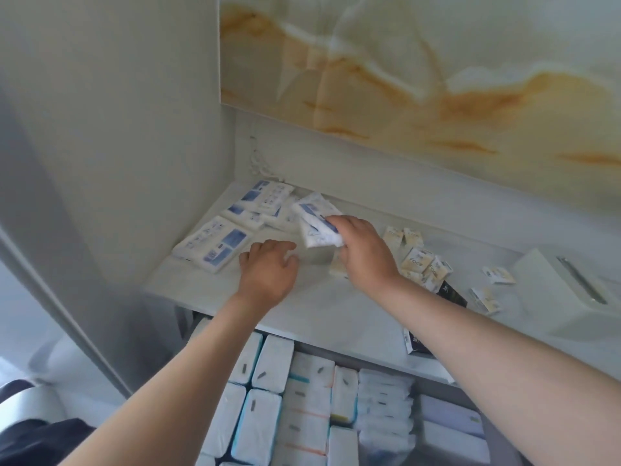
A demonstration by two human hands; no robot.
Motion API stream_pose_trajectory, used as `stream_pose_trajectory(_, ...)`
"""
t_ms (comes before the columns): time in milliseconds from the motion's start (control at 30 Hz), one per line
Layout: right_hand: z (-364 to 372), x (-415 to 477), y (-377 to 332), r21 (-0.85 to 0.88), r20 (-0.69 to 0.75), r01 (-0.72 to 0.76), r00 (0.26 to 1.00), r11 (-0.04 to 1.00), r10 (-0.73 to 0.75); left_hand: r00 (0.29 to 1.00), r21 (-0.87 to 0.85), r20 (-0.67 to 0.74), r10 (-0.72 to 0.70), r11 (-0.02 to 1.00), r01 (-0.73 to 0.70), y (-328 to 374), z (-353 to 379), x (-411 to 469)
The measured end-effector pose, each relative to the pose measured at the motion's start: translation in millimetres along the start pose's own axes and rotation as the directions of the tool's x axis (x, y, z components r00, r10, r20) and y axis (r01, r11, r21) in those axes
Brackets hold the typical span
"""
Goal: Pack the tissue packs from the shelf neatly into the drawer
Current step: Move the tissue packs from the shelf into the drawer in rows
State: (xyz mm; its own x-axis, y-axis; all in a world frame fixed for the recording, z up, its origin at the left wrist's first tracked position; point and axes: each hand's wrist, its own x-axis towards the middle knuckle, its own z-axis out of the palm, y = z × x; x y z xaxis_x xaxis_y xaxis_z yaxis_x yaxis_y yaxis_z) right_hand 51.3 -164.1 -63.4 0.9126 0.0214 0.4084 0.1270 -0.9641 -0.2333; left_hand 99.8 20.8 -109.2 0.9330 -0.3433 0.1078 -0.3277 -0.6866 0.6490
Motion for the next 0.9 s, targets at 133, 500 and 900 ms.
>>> stream_pose_trajectory(133,-32.9,-42.1,-7.0,-0.004,-0.083,0.077,0.994,0.997,-0.077,0.934,-0.772,0.33,-0.138,0.53,0.351,61.4,-16.5,-22.6)
stream_pose_trajectory(500,-87.5,-153.1,-9.8,0.532,0.27,-0.347,0.934,0.773,0.233,0.842,-0.822,0.54,0.007,0.218,0.526,89.2,-5.0,-118.3)
stream_pose_trajectory(900,-139.9,-192.5,12.8,0.613,0.525,-0.593,0.799,0.522,0.293,0.87,-0.552,0.362,-0.335,0.675,0.489,76.0,1.3,-152.1)
